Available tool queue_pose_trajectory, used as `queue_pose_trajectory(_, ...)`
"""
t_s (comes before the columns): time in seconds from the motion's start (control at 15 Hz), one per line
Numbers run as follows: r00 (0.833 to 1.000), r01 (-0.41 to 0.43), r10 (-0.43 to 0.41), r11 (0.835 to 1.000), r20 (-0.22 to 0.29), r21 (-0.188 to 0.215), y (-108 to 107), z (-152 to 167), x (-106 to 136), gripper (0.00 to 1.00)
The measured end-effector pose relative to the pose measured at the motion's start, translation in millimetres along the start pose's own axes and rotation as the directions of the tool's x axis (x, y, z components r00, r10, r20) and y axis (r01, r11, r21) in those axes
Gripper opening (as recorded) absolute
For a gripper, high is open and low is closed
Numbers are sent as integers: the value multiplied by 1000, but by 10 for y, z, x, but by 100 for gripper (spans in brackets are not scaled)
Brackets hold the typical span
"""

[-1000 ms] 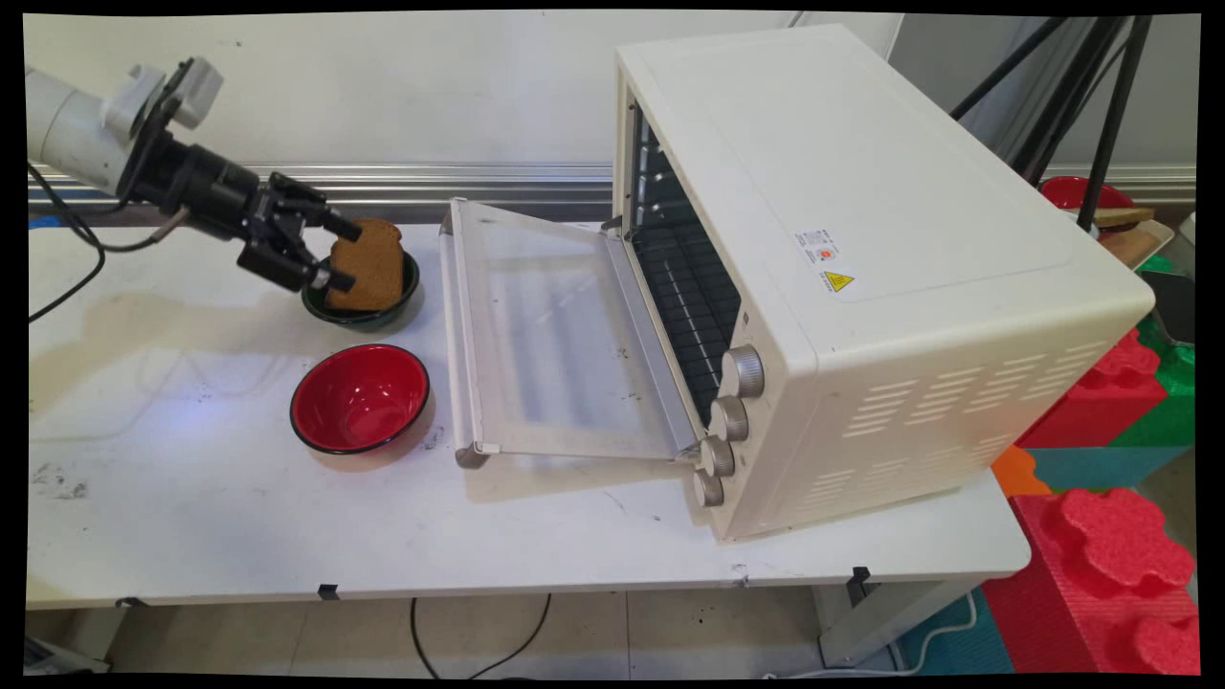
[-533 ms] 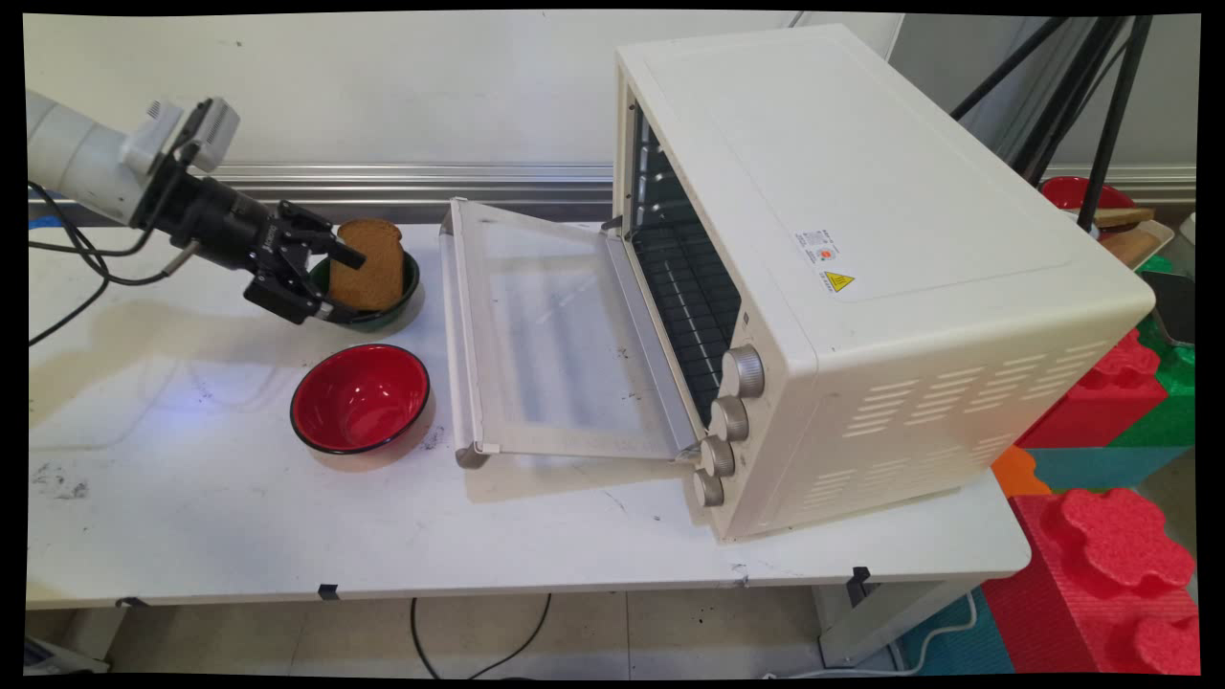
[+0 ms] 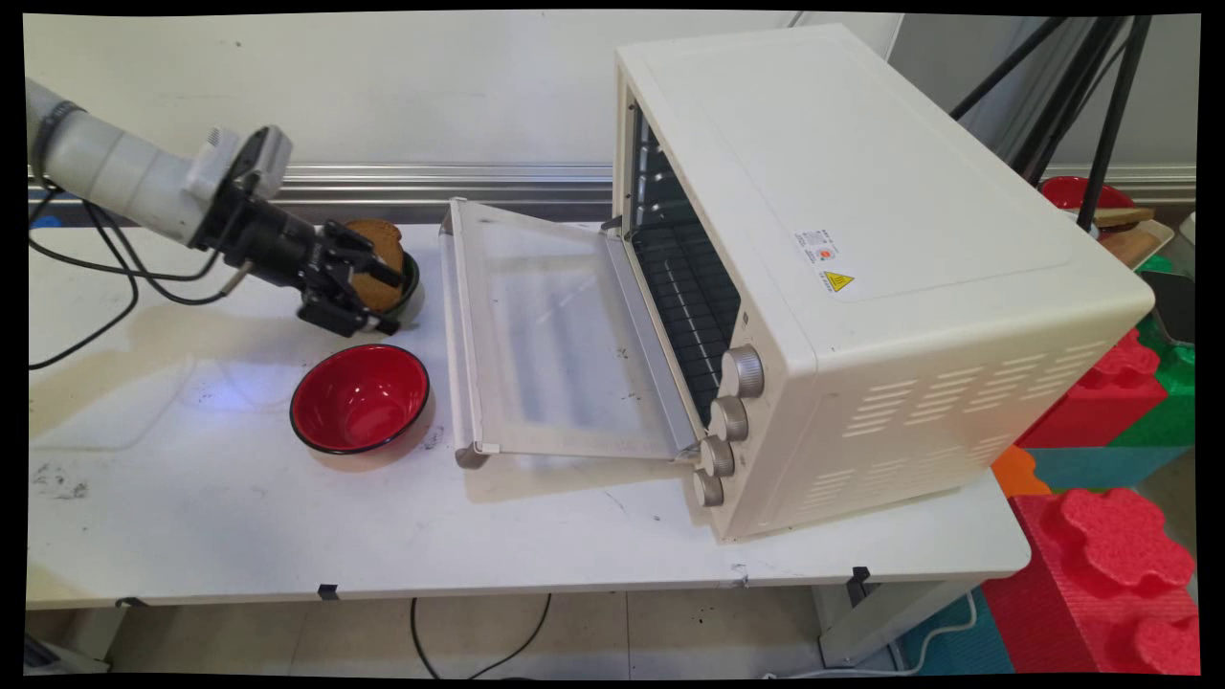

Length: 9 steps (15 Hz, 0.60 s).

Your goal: Close the oven

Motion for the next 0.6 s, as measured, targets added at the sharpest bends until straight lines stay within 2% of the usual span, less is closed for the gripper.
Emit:
queue_pose_trajectory(0.07,1000,-5,5,1000,1,-1,2,51,8,0)
queue_pose_trajectory(0.6,999,-39,39,999,-2,-5,3,371,44,0)
